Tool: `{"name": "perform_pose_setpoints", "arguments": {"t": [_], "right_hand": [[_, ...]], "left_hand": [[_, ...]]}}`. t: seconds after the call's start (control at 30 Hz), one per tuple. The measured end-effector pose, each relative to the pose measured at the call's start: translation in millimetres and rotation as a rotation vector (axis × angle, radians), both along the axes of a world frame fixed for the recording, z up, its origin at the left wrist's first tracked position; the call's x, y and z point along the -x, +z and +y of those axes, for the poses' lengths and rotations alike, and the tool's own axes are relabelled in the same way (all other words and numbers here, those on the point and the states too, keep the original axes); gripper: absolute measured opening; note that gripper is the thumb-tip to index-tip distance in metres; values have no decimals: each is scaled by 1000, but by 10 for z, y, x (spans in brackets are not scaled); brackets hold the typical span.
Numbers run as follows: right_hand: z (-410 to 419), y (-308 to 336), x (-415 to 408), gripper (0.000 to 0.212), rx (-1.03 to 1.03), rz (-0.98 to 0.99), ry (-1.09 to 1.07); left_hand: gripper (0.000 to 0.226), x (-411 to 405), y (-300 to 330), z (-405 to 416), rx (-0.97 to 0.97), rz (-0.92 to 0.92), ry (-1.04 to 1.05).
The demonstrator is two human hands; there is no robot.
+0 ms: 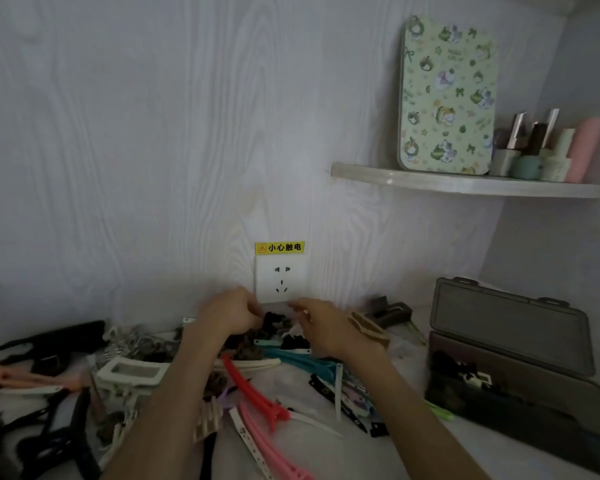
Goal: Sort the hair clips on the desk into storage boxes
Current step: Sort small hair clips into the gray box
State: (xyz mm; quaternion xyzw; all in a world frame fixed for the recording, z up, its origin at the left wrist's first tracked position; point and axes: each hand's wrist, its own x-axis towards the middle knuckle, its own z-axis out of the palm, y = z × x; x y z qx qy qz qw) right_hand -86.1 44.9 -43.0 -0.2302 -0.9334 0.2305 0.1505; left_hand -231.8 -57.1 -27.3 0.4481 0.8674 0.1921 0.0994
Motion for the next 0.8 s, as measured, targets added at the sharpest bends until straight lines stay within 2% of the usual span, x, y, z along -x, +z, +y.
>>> {"name": "perform_pose_setpoints", "arguments": {"t": [0.1, 0.2, 0.3, 0.4, 0.57, 0.7, 0.8], "right_hand": [[11, -112, 135, 37, -9, -74, 106], [-11, -191, 160, 33, -79, -14, 71], [-41, -166, 121, 32, -13, 28, 29], [-16, -196, 116, 31, 22, 61, -39], [20, -266, 98, 19, 117, 142, -81], [47, -294, 62, 9, 223, 298, -109], [114, -250, 23, 10, 338, 435, -188]], "left_hand": [[35, 149, 4, -35, 47, -34, -44], [48, 160, 38, -89, 122, -103, -194], [45, 106, 39, -97, 171, -47, -270], [36, 44, -26, -30, 94, -29, -260], [35, -47, -113, 45, 31, 30, -216], [31, -113, -97, 76, 2, 70, -151], [21, -112, -76, 69, -39, 40, -131]]}}
